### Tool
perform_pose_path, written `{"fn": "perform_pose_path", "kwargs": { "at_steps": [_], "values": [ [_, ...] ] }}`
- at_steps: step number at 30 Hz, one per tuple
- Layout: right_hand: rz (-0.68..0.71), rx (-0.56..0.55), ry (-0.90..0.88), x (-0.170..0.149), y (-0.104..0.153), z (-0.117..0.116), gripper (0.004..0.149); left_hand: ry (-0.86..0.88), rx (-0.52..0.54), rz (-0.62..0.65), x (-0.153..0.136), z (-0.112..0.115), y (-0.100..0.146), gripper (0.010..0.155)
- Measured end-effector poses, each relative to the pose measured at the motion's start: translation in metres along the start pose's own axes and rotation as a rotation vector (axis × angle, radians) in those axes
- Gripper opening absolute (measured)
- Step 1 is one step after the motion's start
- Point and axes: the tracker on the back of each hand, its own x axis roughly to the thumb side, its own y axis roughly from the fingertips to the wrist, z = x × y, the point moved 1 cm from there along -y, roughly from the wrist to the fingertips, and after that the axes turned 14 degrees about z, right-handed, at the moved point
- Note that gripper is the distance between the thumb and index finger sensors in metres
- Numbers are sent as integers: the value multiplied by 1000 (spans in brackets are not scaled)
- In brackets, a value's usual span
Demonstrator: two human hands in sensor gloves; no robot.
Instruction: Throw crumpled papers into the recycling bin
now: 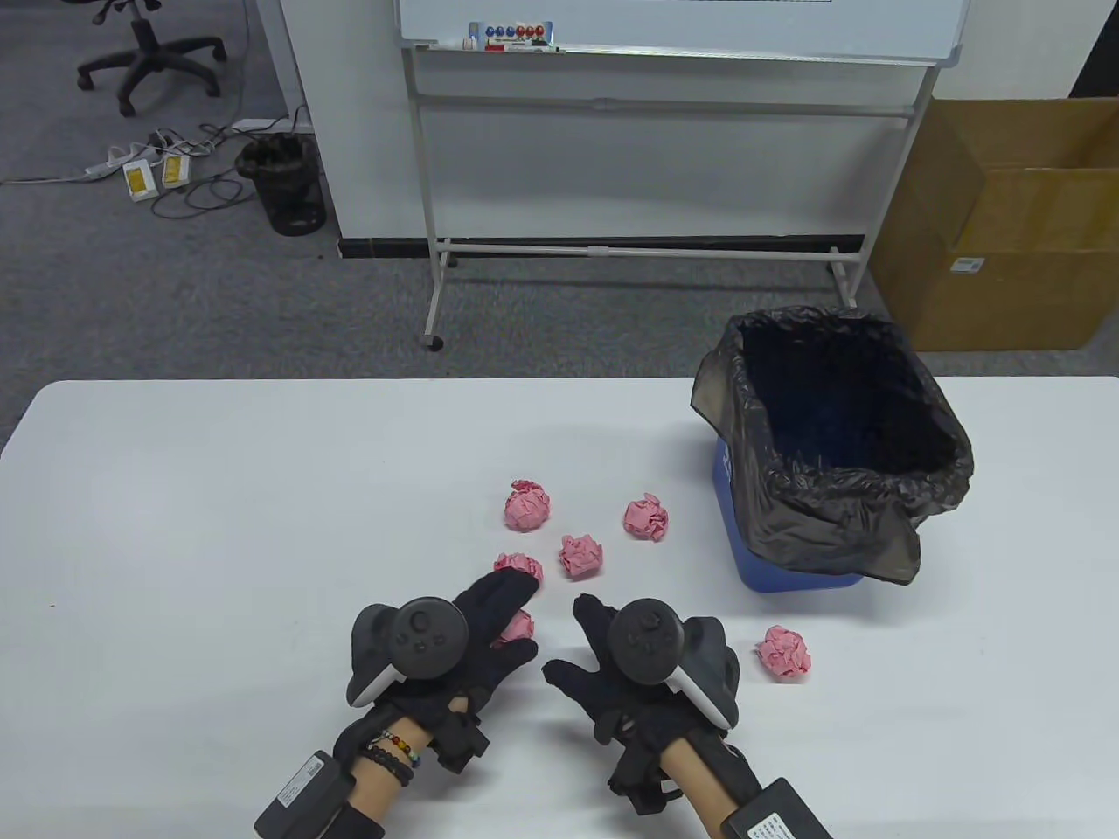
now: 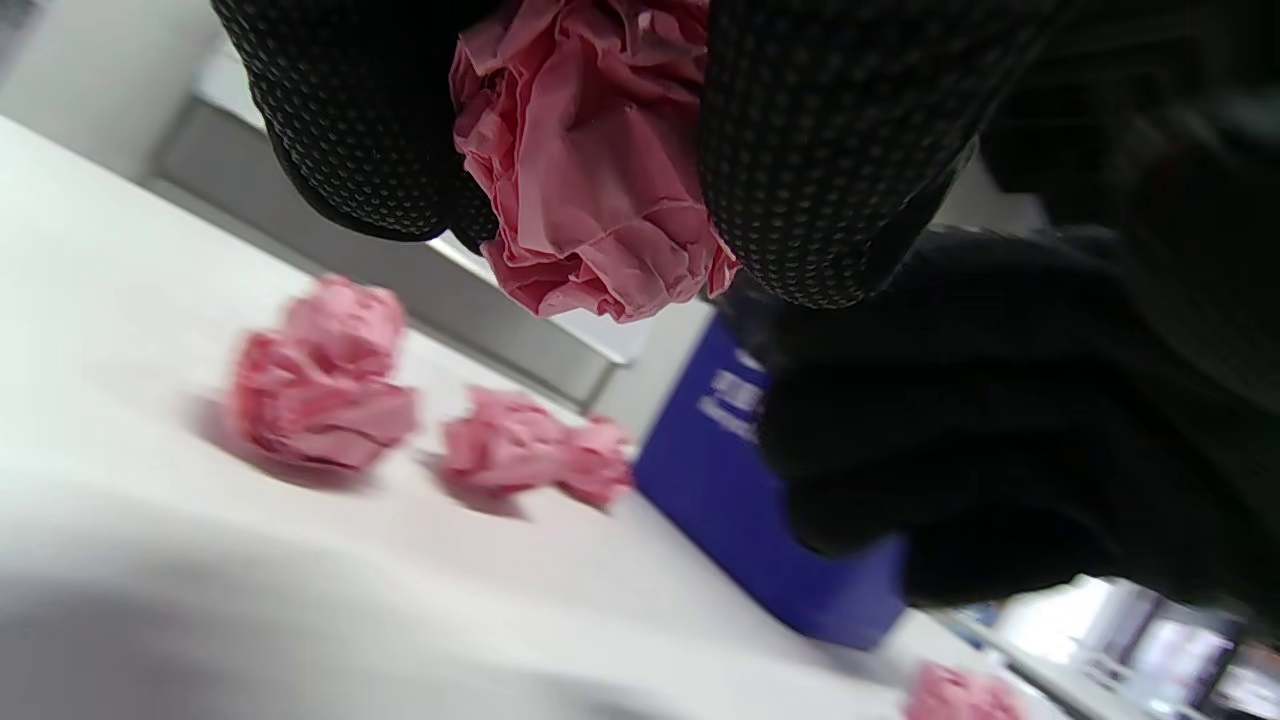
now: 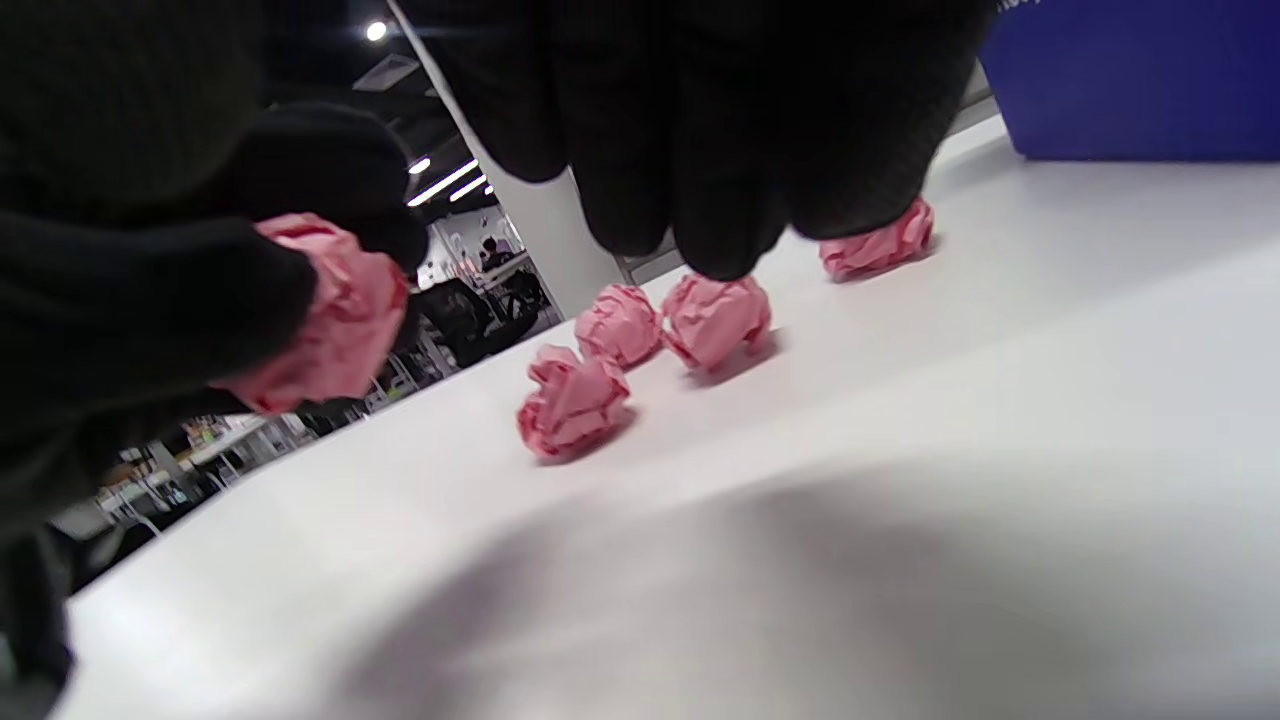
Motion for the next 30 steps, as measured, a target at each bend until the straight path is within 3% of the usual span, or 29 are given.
{"fn": "perform_pose_path", "kwargs": {
  "at_steps": [10,18,30],
  "values": [
    [-60,107,-229,-13,-3,-9,99,-51,7,189,34,14,-4,75],
    [-99,174,-419,-20,-6,-15,88,-75,40,250,38,17,-2,76],
    [-131,125,-416,-25,-9,-13,73,-131,-45,221,28,11,-2,83]
  ]
}}
